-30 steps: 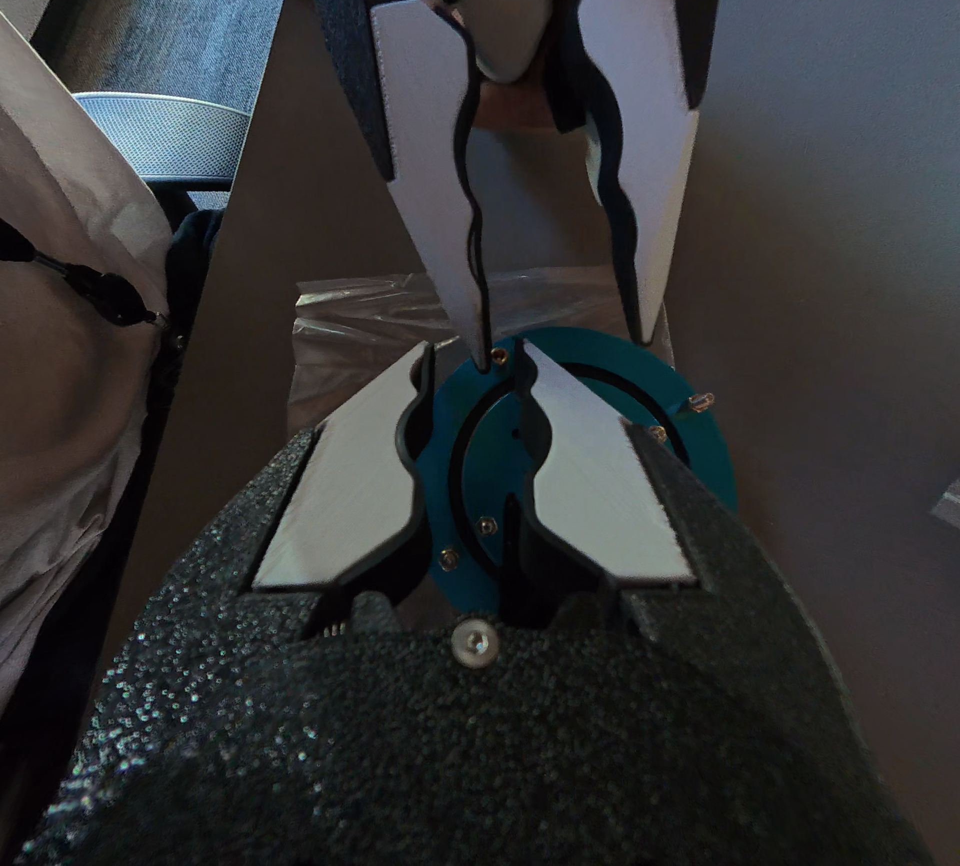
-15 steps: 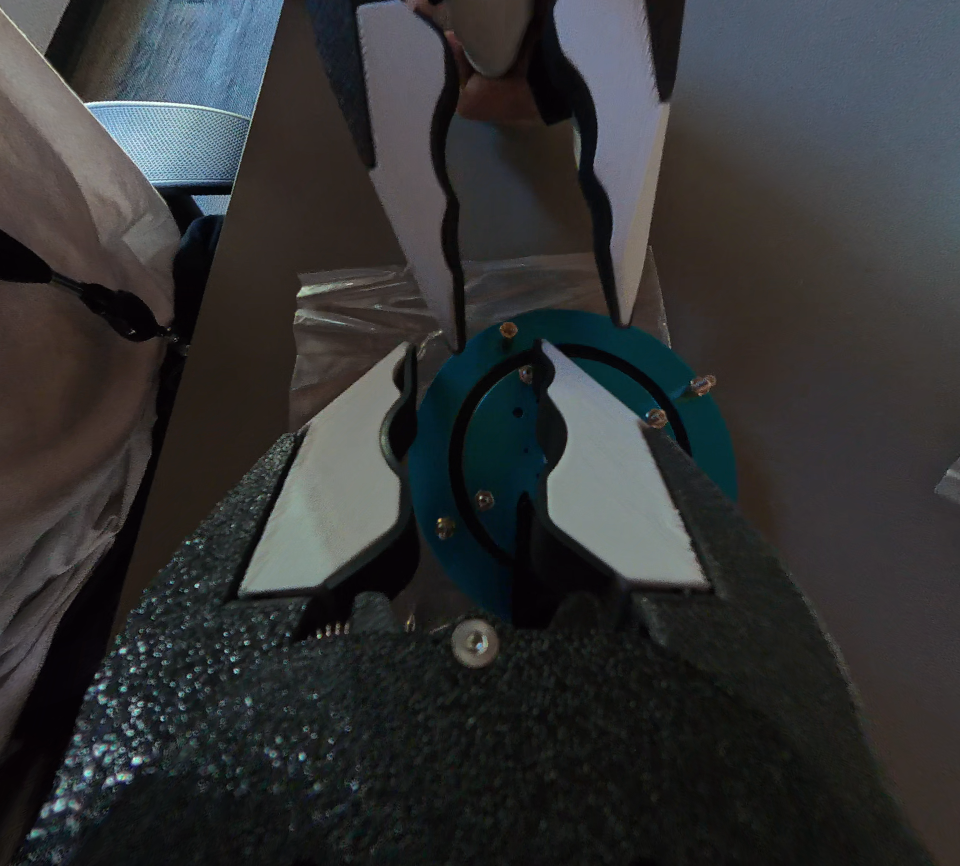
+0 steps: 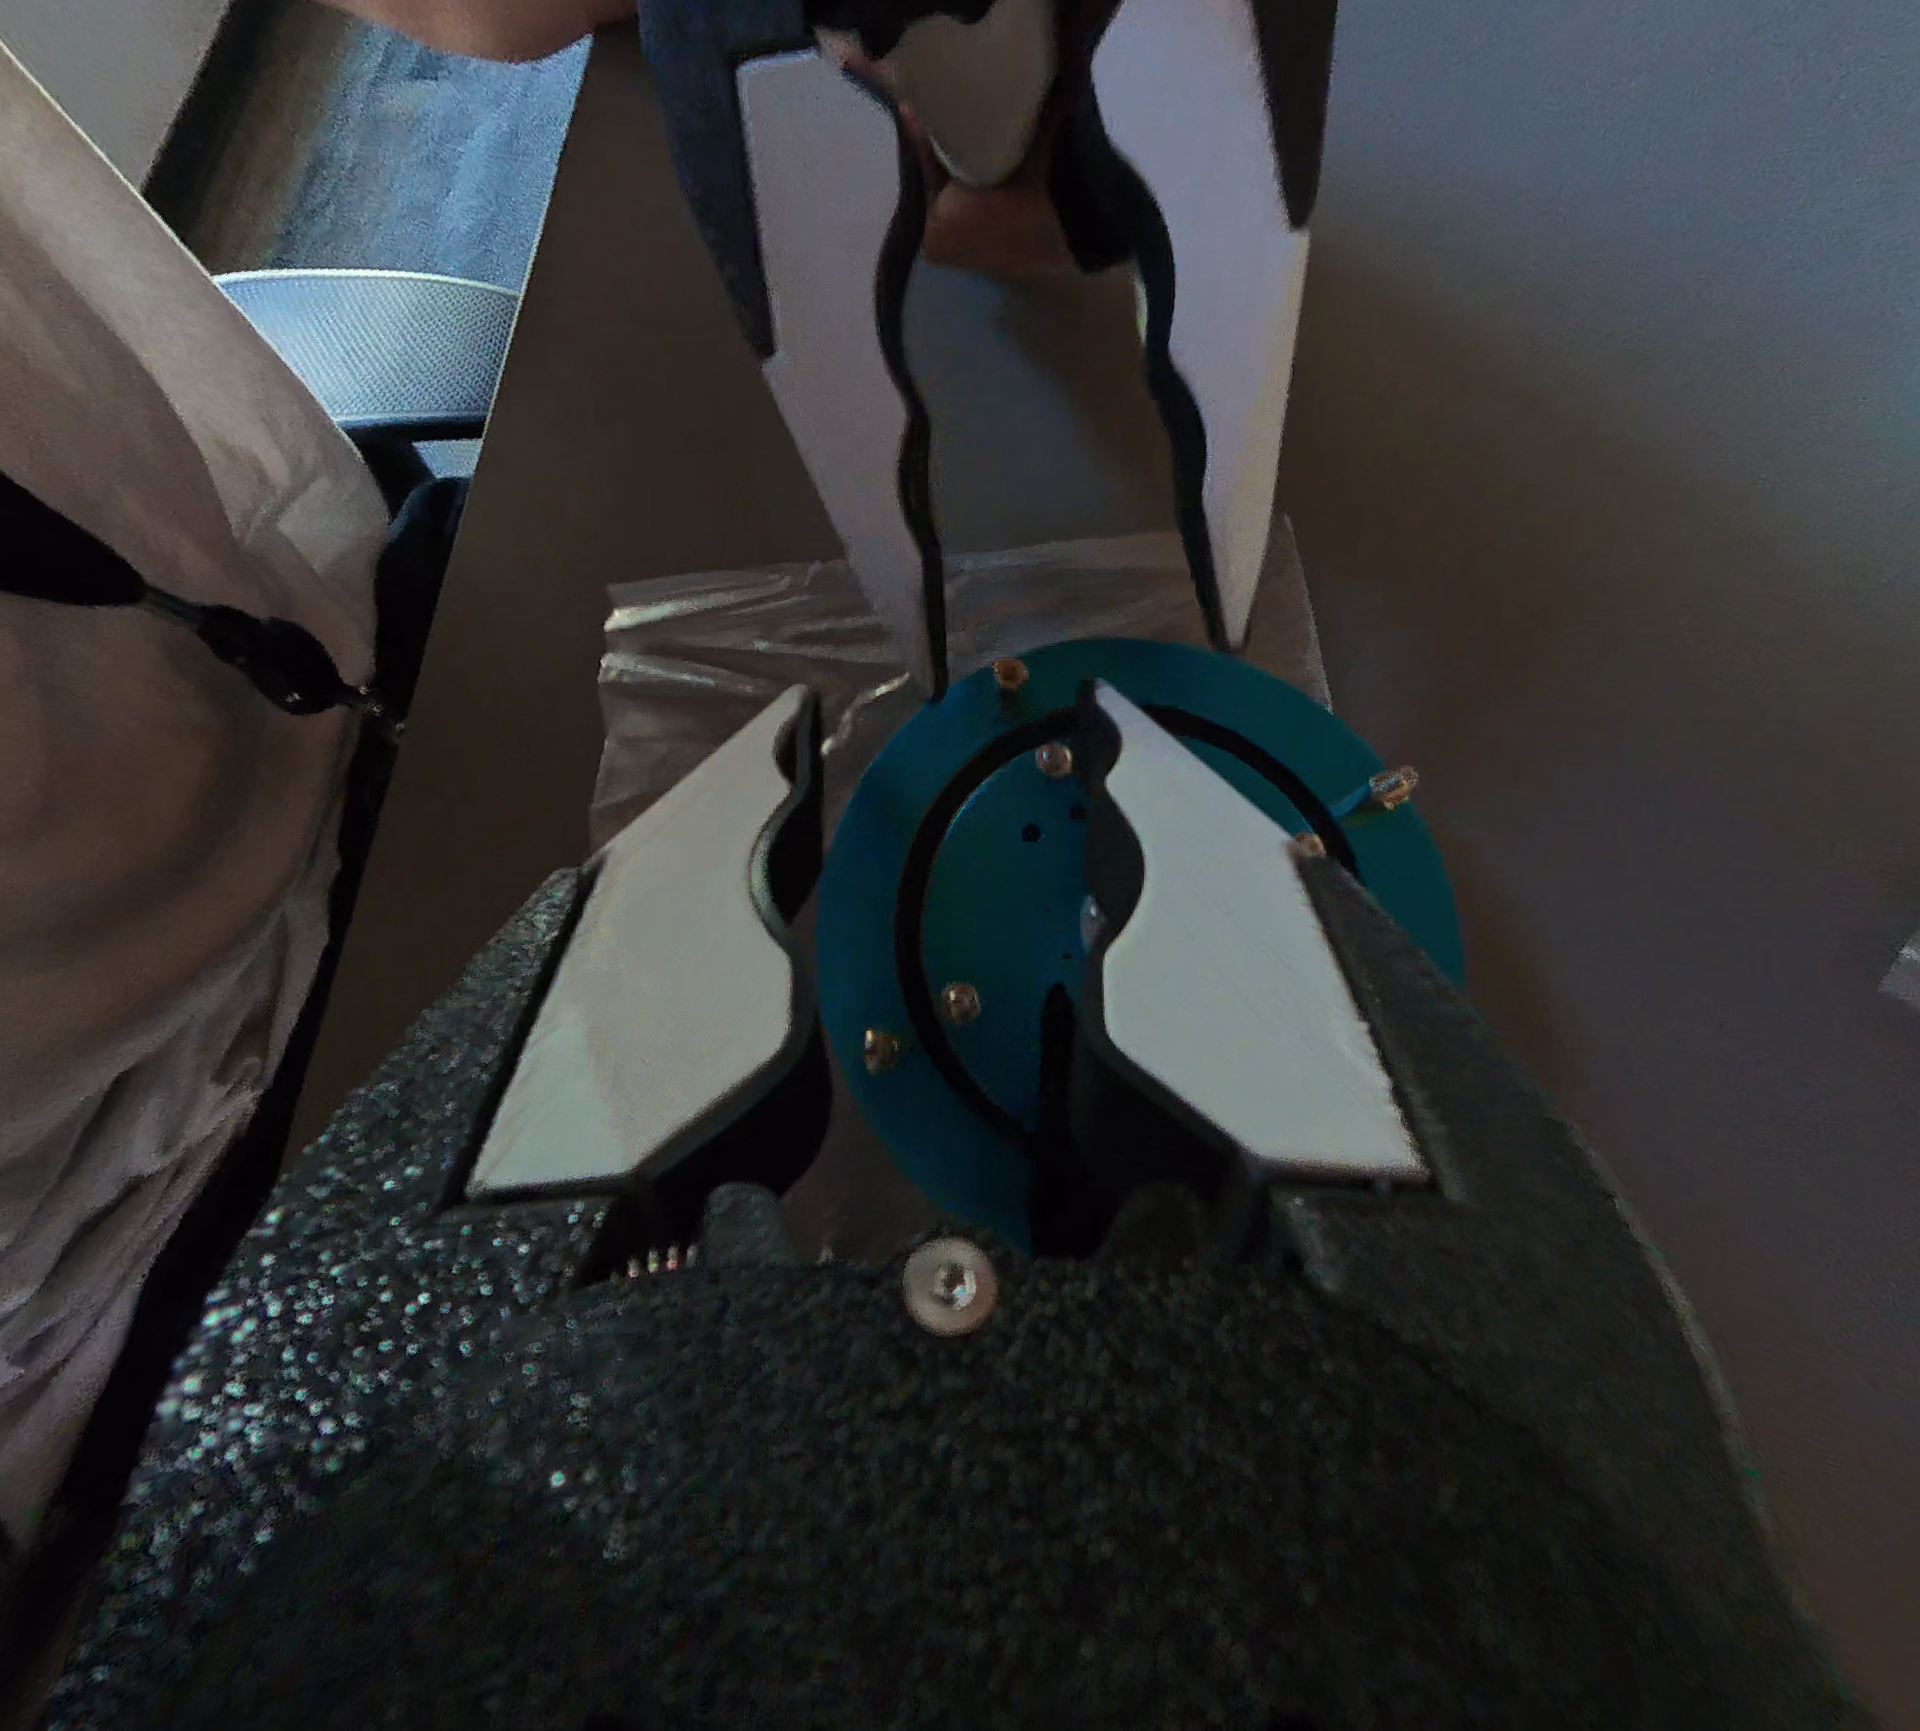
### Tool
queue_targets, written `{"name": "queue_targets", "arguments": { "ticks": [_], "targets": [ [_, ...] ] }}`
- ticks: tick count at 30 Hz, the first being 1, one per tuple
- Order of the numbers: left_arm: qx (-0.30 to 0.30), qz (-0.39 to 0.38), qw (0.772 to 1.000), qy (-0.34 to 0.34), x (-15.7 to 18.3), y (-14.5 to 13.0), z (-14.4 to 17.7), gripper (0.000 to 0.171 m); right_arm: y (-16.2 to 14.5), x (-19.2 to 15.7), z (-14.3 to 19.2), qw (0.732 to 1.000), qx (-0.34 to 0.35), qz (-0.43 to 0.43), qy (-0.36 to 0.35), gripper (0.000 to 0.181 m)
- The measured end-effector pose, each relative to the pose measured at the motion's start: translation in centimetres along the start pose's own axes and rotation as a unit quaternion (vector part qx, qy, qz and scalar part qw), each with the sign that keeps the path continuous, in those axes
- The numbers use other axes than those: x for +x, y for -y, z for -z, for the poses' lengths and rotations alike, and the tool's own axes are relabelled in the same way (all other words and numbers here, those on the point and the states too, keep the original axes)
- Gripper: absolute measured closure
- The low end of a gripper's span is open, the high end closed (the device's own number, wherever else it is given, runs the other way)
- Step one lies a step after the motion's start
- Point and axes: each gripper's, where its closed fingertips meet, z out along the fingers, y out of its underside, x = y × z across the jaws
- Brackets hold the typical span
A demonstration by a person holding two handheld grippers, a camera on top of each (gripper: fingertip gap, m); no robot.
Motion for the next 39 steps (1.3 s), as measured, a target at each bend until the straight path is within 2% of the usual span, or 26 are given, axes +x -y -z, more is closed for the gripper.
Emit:
{"name": "queue_targets", "arguments": {
  "ticks": [1, 3, 8, 11, 14, 16, 17, 19, 22, 26, 27, 30, 32, 35, 37, 39],
  "targets": [
    [-0.003, -0.007, 1.000, 0.000, 0.1, 0.2, -0.4, 0.121, 0.2, -0.4, -0.4, 1.000, -0.001, -0.002, 0.012, 0.127],
    [-0.016, -0.017, 1.000, 0.012, -0.2, 0.0, -0.9, 0.121, 0.1, -1.3, -1.1, 0.999, -0.012, 0.006, 0.029, 0.127],
    [-0.017, 0.004, 1.000, 0.024, -1.3, -1.2, 0.4, 0.127, -0.7, -0.9, 0.2, 1.000, -0.004, 0.002, 0.015, 0.140],
    [0.002, -0.002, 1.000, -0.003, -0.1, 0.1, 0.1, 0.125, -0.2, -0.6, -0.3, 1.000, -0.004, -0.012, 0.024, 0.126],
    [-0.016, -0.015, 1.000, 0.013, -0.4, -0.1, -0.5, 0.120, -0.2, -1.8, -1.0, 0.999, -0.015, 0.010, 0.036, 0.125],
    [-0.017, 0.005, 1.000, 0.012, -1.1, -0.9, 0.2, 0.117, -0.8, -1.5, -0.4, 0.999, -0.019, 0.014, 0.022, 0.130],
    [-0.017, 0.011, 0.999, 0.029, -1.8, -1.2, 0.6, 0.126, -0.8, -1.5, 0.1, 1.000, -0.011, 0.008, 0.027, 0.138],
    [-0.004, 0.014, 1.000, 0.011, -1.3, -0.7, 0.9, 0.125, -0.1, -0.7, 0.4, 1.000, 0.009, -0.005, 0.020, 0.135],
    [-0.001, -0.011, 1.000, -0.016, 0.5, 0.4, -0.2, 0.120, 0.2, -1.2, -0.6, 0.999, -0.003, -0.004, 0.037, 0.124],
    [-0.023, 0.003, 1.000, 0.007, -0.9, -1.1, 0.1, 0.118, -0.6, -1.6, -0.4, 1.000, -0.014, 0.013, 0.023, 0.129],
    [-0.021, 0.012, 1.000, 0.018, -1.6, -1.4, 0.6, 0.126, -0.5, -1.4, 0.1, 1.000, -0.006, 0.007, 0.022, 0.133],
    [-0.004, 0.008, 1.000, -0.012, -0.3, -0.6, 0.8, 0.122, -0.1, -0.7, 0.1, 1.000, 0.007, -0.013, 0.025, 0.126],
    [-0.017, -0.010, 1.000, -0.010, 0.2, -0.3, -0.2, 0.119, 0.2, -1.4, -0.7, 0.999, -0.001, -0.008, 0.043, 0.123],
    [-0.023, -0.004, 1.000, 0.000, -0.4, -0.8, -0.1, 0.116, -0.1, -2.0, -0.6, 0.999, -0.008, 0.016, 0.031, 0.128],
    [-0.025, 0.012, 0.999, 0.029, -2.1, -1.7, 0.8, 0.127, -0.5, -1.8, 0.1, 1.000, 0.000, 0.005, 0.030, 0.135],
    [-0.011, 0.015, 1.000, 0.006, -1.2, -1.2, 1.0, 0.126, -0.2, -1.0, 0.4, 1.000, 0.012, -0.010, 0.022, 0.132]
  ]
}}
